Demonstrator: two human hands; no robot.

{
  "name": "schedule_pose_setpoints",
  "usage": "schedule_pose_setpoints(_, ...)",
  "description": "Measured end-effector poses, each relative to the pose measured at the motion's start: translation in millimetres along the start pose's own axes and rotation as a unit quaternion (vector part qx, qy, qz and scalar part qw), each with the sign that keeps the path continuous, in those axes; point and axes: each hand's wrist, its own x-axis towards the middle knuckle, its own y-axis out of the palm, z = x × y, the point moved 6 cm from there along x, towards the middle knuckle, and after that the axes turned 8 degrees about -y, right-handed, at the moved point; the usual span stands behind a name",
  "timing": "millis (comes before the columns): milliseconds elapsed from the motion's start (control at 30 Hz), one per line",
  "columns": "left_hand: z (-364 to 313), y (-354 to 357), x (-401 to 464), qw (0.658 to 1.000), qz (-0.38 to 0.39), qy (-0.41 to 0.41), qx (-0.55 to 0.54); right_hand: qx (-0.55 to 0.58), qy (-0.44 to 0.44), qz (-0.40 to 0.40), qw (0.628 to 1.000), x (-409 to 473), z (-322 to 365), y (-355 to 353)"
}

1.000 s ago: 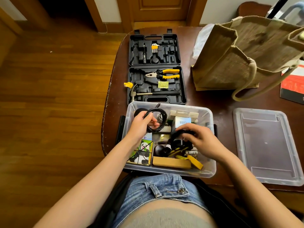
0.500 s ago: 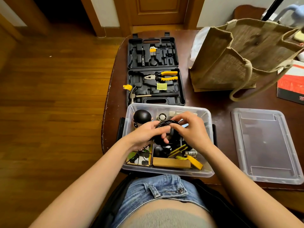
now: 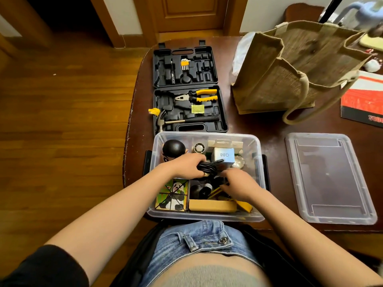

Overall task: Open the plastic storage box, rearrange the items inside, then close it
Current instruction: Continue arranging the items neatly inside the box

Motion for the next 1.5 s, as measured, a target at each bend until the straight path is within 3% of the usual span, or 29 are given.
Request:
schedule_pose_setpoints(200,5.6,7.1,12.8,0.987,-0.037,-0.034,0.155,-0.043,-0.033,0.071,0.996,14.9,1.2,28.4)
schedule_pose_setpoints(333,13.4,21.3,14.5,0.976,-0.016,-0.057,0.211,-0.121,-0.043,0.114,0.985,27.6,8.6,39.7)
schedule_pose_setpoints(567,8.4,12.6,16.0,0.972,-0.081,-0.029,0.218,-0.179,-0.050,0.045,0.981,32.6,20.4,38.2)
schedule_pose_setpoints(733,3.2,15.5,20.2,0.946,-0.101,-0.078,0.298,-0.096,-0.066,0.021,0.993,24.6,17.3,25.3)
schedule_pose_setpoints(867,-6.1,8.0,16.4,0.921,-0.197,-0.095,0.321,0.015,-0.060,0.033,0.998,15.1,7.2,17.2)
schedule_pose_setpoints(1167,1.0,-7.0,-6.3,0.953,-0.283,-0.053,0.092,0.244,-0.056,-0.064,0.966,-5.2,-9.7,1.9)
schedule_pose_setpoints(1267,-2.0,-4.8,-7.8,0.975,-0.213,-0.048,0.035,0.296,-0.046,-0.095,0.949,-8.8,-14.8,-6.1)
schedule_pose_setpoints(1367,-3.5,15.4,-3.4,0.984,-0.058,-0.067,0.157,0.317,-0.027,-0.131,0.939,-11.2,-17.1,-13.3)
schedule_pose_setpoints(1500,-3.3,42.5,2.1,0.945,0.061,-0.078,0.313,0.304,0.009,-0.195,0.933,-15.3,-15.7,-26.1)
